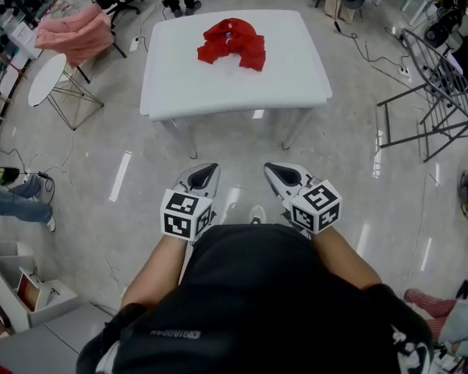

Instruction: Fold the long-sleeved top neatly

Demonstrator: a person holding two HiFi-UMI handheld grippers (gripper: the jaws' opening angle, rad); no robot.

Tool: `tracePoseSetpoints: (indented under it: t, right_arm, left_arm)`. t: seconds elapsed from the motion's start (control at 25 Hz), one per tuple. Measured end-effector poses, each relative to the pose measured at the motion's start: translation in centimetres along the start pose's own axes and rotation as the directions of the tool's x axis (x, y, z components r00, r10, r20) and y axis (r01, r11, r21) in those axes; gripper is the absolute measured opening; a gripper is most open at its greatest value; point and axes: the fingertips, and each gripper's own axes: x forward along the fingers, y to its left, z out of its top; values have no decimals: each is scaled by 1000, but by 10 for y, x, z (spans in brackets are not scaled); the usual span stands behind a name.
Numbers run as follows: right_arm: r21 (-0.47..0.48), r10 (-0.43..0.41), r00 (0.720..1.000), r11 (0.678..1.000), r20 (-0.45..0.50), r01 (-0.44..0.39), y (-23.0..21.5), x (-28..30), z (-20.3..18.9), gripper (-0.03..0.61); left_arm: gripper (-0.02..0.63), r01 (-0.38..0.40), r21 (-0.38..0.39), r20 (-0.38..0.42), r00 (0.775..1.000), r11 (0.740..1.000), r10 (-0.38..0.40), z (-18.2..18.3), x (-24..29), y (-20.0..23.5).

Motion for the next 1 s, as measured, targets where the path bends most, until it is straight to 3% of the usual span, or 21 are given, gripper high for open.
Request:
tracePoseSetpoints:
  t: [0.64, 1.0]
  right_arm:
    - [-7, 59, 998, 998, 5, -59, -65, 10, 21, 5]
    - [9, 70, 998, 998, 2, -70, -86, 13, 22, 5]
  left_arm:
    - [3, -87, -10, 20, 996, 996, 88, 41, 52, 12]
    - [3, -75, 3, -4, 997, 997, 75, 46, 76, 6]
